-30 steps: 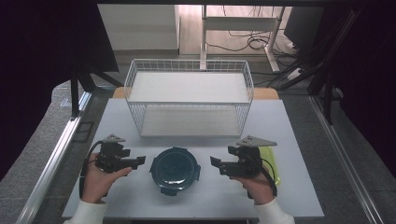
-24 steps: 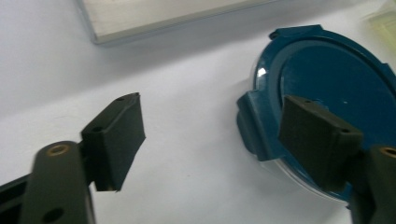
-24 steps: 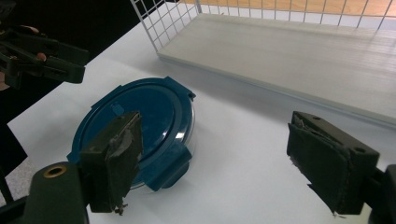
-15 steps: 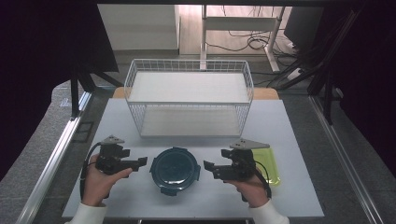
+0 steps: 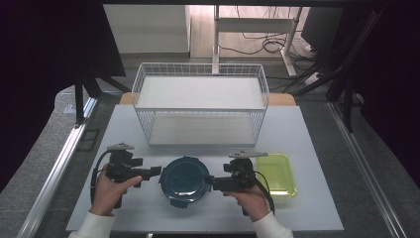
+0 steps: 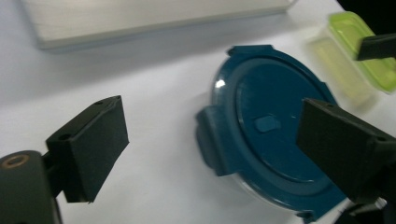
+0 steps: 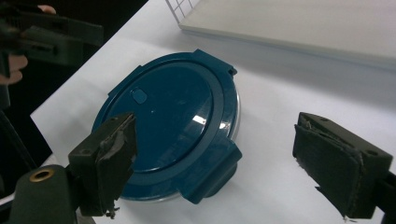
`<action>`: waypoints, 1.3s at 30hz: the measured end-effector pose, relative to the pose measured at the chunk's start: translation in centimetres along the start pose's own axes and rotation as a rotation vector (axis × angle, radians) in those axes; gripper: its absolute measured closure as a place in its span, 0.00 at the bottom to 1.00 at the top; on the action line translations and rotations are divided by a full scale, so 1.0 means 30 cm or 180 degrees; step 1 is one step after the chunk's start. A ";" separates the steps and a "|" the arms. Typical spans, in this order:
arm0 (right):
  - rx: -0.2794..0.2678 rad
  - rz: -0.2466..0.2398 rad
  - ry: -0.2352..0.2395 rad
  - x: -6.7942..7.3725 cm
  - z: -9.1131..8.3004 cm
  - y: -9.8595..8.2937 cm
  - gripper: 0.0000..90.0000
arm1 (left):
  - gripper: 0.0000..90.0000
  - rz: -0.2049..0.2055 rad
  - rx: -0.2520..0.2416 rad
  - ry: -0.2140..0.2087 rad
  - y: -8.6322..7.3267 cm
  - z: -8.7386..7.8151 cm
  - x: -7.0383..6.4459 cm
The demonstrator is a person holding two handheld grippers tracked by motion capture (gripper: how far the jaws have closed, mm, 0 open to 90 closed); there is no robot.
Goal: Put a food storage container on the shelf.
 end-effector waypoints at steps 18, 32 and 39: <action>0.0203 0.0693 0.0148 -0.024 0.127 -0.073 0.10 | 0.07 -0.0295 0.0295 -0.0461 -0.040 0.116 -0.006; 0.0313 0.0990 0.0366 0.000 0.186 -0.127 0.10 | 0.11 -0.0546 0.0573 -0.0745 -0.094 0.169 -0.009; 0.0368 0.1222 0.0594 0.037 0.195 -0.143 0.18 | 0.22 -0.0571 0.0685 -0.0871 -0.117 0.185 -0.026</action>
Point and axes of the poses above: each handheld gripper's, and its own axes: z roughly forward along the jaws, y roughly out of its top, x roughly to its left, the point moved 8 cm from there along z, roughly forward along the jaws, and after that the axes turned 5 degrees about -z, right-handed, at the moved point
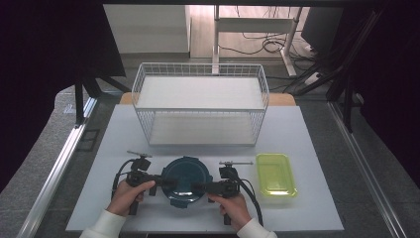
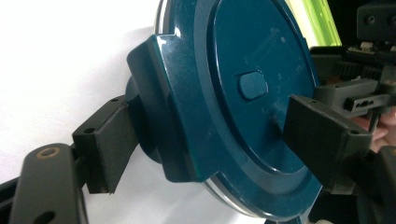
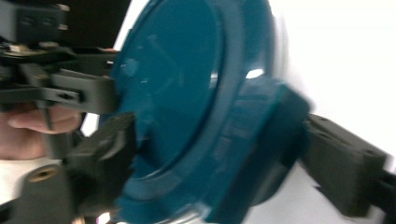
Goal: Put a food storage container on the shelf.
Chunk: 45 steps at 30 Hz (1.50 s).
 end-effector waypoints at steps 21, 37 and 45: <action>-0.0212 0.0002 -0.0027 0.017 -0.048 0.009 0.37 | 0.40 -0.0168 -0.0195 -0.0103 -0.032 -0.055 -0.025; -0.0343 -0.0026 -0.0042 0.018 -0.076 0.033 0.39 | 0.45 -0.0031 -0.0352 -0.0070 -0.020 -0.069 -0.054; -0.0412 -0.0126 -0.0090 0.036 -0.099 0.051 0.39 | 0.46 -0.0007 -0.0433 -0.0116 -0.011 -0.080 -0.076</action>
Point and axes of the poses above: each handheld gripper's, and its own axes: z roughly forward along the jaws, y roughly out of its top, x roughly to its left, the point moved 8 cm from there along z, roughly forward along the jaws, and after that the axes turned 5 degrees about -z, right-handed, at the moved point
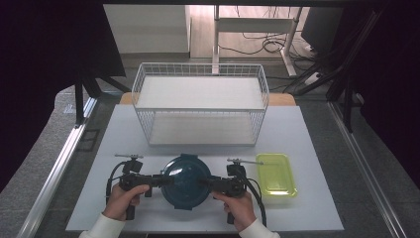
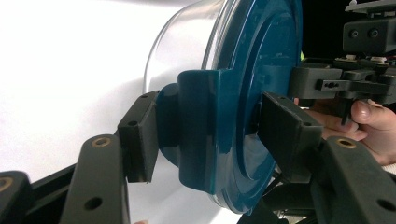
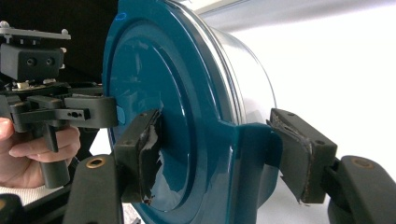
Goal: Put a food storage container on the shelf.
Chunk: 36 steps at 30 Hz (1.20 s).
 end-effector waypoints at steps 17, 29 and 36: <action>-0.0026 -0.0062 -0.0046 0.015 -0.043 0.052 0.39 | 0.45 0.0095 -0.0018 -0.0030 0.054 0.001 -0.048; -0.0172 -0.0206 -0.0139 0.060 -0.104 0.137 0.39 | 0.46 0.0195 -0.0066 -0.0112 0.125 -0.026 -0.109; -0.0217 -0.0315 -0.0148 0.105 -0.121 0.204 0.39 | 0.46 0.0251 -0.0202 -0.0150 0.177 -0.074 -0.145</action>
Point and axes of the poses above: each handheld gripper's, and its own axes: z roughly forward along the jaws, y roughly out of its top, x roughly to its left, the point moved 8 cm from there along z, roughly forward along the jaws, and after that the axes turned 5 degrees about -z, right-handed, at the moved point
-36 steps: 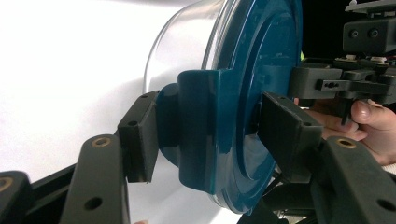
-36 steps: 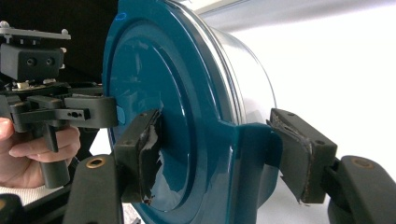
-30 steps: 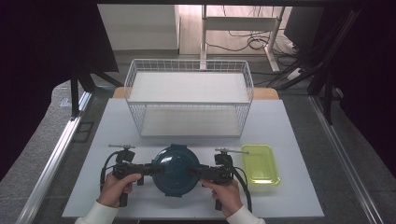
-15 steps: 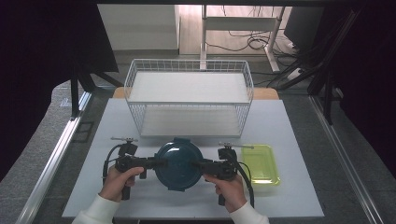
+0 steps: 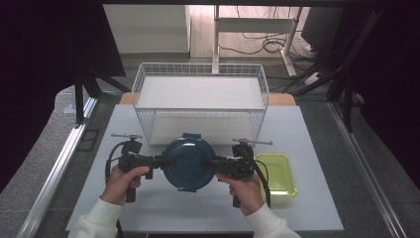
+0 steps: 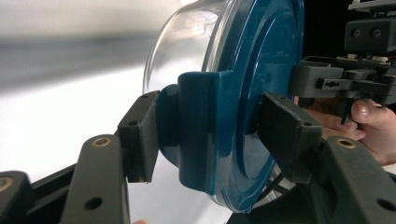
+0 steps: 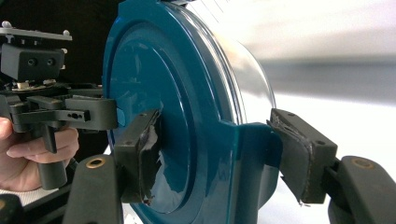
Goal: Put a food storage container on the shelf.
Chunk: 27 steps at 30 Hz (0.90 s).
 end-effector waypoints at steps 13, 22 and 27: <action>-0.0070 -0.0139 0.0025 0.034 0.000 0.129 0.39 | 0.46 0.0027 -0.0127 0.0022 0.107 -0.041 -0.031; -0.0116 -0.0180 0.0031 0.036 -0.024 0.228 0.39 | 0.46 0.0100 -0.0188 0.0000 0.202 -0.047 -0.073; -0.0186 -0.0228 0.0040 0.039 -0.057 0.287 0.39 | 0.47 0.0179 -0.0218 -0.0025 0.261 -0.050 -0.115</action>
Point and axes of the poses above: each handheld gripper's, and its own axes: z roughly forward along the jaws, y roughly out of its top, x roughly to its left, the point moved 8 cm from there along z, roughly forward along the jaws, and after that the axes turned 5 degrees about -z, right-handed, at the moved point
